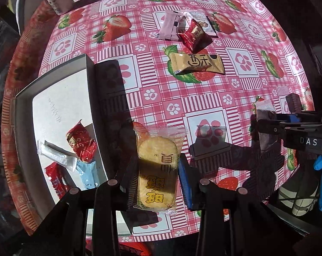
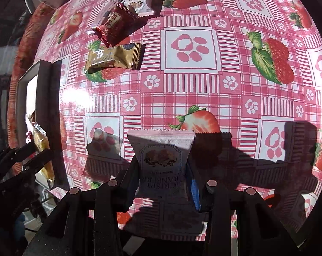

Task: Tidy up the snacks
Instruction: 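Carry the cake packet to the tray with the left tool while the right tool carries the cranberry packet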

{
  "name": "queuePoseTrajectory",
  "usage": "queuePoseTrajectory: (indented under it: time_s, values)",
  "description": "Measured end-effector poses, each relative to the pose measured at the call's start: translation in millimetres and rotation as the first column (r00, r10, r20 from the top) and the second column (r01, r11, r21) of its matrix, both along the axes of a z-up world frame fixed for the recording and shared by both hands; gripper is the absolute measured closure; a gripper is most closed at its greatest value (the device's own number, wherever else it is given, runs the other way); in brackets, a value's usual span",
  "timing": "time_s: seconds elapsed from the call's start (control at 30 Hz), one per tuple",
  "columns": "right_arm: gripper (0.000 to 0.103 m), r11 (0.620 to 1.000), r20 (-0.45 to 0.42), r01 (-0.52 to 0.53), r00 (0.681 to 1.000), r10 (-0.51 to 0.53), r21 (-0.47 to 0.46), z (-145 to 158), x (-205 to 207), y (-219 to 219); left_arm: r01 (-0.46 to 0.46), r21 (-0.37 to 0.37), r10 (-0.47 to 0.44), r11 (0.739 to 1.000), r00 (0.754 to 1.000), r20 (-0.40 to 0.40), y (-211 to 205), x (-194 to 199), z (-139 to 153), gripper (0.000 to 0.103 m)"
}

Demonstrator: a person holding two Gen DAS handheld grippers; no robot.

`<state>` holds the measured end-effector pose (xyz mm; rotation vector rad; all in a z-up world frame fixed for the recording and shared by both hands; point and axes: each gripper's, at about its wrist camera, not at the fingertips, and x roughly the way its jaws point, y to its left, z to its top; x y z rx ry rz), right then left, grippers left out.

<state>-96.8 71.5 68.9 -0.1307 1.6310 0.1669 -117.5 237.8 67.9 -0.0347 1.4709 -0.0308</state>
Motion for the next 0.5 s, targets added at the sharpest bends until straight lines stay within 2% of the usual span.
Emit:
queuePoseTrajectory:
  time_s: [0.3, 0.5]
  values:
    - [0.06, 0.984, 0.02, -0.171, 0.985, 0.17, 0.048, 11.6, 10.9, 93.8, -0.174, 0.005, 0.173, 0.985, 0.983, 0.053, 75.4, -27.0, 16.7, 0.064]
    - [0.06, 0.957, 0.023, -0.279, 0.96, 0.278, 0.081, 3.9, 21.9, 161.0, -0.265, 0.017, 0.264, 0.964, 0.964, 0.041, 124.6, -42.0, 10.4, 0.064]
